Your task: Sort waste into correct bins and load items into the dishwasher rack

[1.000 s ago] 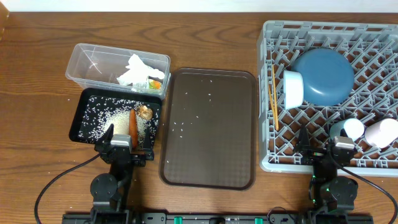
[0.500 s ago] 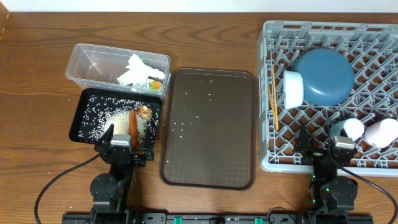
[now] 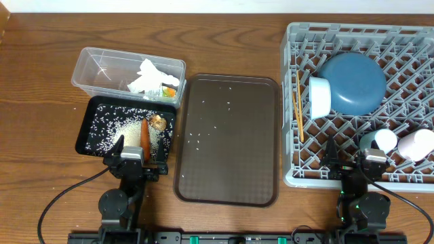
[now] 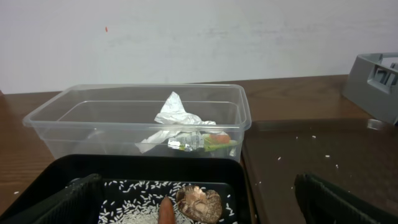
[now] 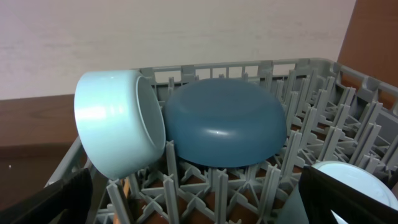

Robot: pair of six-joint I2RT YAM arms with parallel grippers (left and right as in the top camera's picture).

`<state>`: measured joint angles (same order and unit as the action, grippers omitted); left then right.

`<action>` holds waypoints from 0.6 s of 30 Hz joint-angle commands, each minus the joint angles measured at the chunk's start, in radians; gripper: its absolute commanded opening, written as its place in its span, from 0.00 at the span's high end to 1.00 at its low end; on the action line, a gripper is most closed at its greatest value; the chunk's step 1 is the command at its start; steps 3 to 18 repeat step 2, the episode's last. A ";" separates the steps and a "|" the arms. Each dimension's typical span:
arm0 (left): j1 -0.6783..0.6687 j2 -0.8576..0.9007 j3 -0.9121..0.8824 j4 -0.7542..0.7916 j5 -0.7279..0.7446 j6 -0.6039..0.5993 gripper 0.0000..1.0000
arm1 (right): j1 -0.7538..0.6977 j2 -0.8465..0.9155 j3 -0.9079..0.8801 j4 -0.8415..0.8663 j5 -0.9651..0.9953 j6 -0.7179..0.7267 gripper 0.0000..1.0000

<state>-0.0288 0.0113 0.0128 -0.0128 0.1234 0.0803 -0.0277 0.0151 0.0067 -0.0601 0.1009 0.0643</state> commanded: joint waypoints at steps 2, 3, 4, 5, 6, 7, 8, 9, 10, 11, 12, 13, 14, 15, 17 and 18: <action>-0.001 0.000 -0.009 -0.046 0.010 0.013 0.02 | -0.008 -0.002 -0.001 -0.004 -0.004 0.009 0.01; -0.001 0.000 -0.009 -0.046 0.010 0.013 0.02 | -0.008 -0.002 -0.001 -0.004 -0.004 0.009 0.01; -0.001 0.000 -0.009 -0.046 0.010 0.013 0.02 | -0.008 -0.002 -0.001 -0.004 -0.004 0.009 0.01; -0.001 0.000 -0.009 -0.046 0.010 0.013 0.02 | -0.008 -0.002 -0.001 -0.004 -0.004 0.009 0.01; -0.001 0.000 -0.009 -0.046 0.010 0.013 0.02 | -0.008 -0.002 -0.001 -0.004 -0.004 0.009 0.01; -0.001 0.000 -0.009 -0.046 0.010 0.013 0.02 | -0.008 -0.002 -0.001 -0.004 -0.004 0.009 0.01; -0.001 0.000 -0.009 -0.046 0.010 0.013 0.02 | -0.008 -0.002 -0.001 -0.004 -0.004 0.009 0.01; -0.001 0.000 -0.009 -0.046 0.010 0.013 0.02 | -0.008 -0.002 -0.001 -0.004 -0.004 0.009 0.01; -0.001 0.000 -0.009 -0.046 0.010 0.013 0.02 | -0.008 -0.002 -0.001 -0.004 -0.004 0.009 0.01; -0.001 0.000 -0.009 -0.046 0.010 0.013 0.02 | -0.008 -0.002 -0.001 -0.004 -0.004 0.009 0.01; -0.001 0.000 -0.009 -0.046 0.010 0.013 0.02 | -0.008 -0.002 -0.001 -0.004 -0.004 0.009 0.01; -0.001 0.000 -0.009 -0.046 0.010 0.013 0.02 | -0.008 -0.002 -0.001 -0.004 -0.004 0.009 0.01; -0.001 0.000 -0.009 -0.046 0.010 0.013 0.02 | -0.008 -0.002 -0.001 -0.004 -0.004 0.009 0.01; -0.001 0.000 -0.009 -0.046 0.010 0.013 0.02 | -0.008 -0.002 -0.001 -0.004 -0.004 0.009 0.01; -0.001 0.000 -0.009 -0.046 0.010 0.013 0.02 | -0.008 -0.002 -0.001 -0.004 -0.004 0.009 0.01; -0.001 0.000 -0.009 -0.046 0.010 0.013 0.02 | -0.008 -0.002 -0.001 -0.004 -0.004 0.009 0.01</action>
